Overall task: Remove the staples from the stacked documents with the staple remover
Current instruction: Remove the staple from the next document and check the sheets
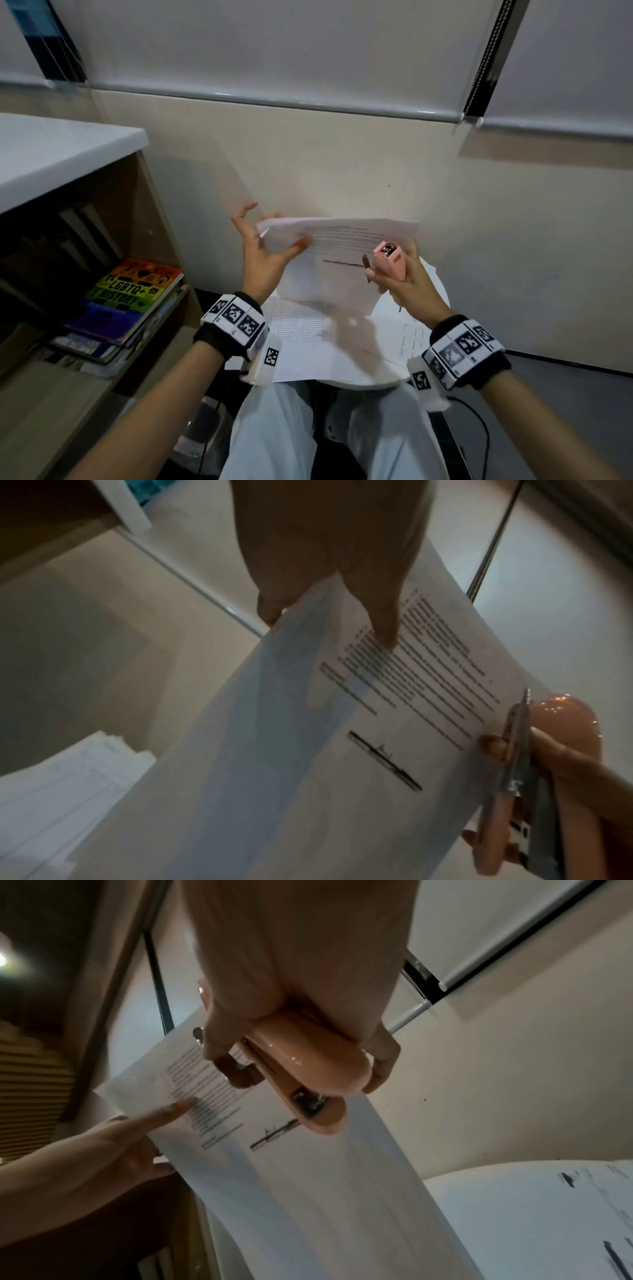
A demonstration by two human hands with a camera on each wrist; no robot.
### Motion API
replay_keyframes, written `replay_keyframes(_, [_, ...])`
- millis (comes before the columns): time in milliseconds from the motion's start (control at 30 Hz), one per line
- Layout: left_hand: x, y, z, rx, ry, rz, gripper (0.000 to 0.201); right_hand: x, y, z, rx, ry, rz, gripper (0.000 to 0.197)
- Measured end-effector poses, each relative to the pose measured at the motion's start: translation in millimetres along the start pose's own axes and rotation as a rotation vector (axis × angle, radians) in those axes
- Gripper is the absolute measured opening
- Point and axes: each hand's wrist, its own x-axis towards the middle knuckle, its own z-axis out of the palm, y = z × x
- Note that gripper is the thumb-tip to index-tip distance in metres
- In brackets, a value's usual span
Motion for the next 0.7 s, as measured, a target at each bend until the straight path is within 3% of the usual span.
replay_keyframes(167, [2.2, -11.0, 14.4, -0.005, 0.044, -0.099, 0.053, 13.9, 10.4, -0.5, 0.046, 0.019, 0.056, 0.042])
replay_keyframes(367, [21.9, -11.5, 26.6, 0.036, -0.055, -0.171, 0.017, 35.5, 10.0, -1.5, 0.018, -0.011, 0.059, 0.030])
replay_keyframes(533, [28.3, -19.4, 23.0, 0.052, -0.052, -0.200, 0.023, 41.8, 13.8, -6.9, 0.031, 0.081, 0.092, 0.044])
replay_keyframes(633, [24.7, -9.4, 26.4, 0.049, -0.081, -0.120, 0.021, 44.9, 6.1, -5.1, 0.021, 0.145, 0.023, 0.062])
replay_keyframes(700, [25.5, -4.3, 26.9, 0.093, -0.061, -0.029, 0.023, 50.3, -11.6, -0.9, -0.029, 0.314, -0.095, 0.043])
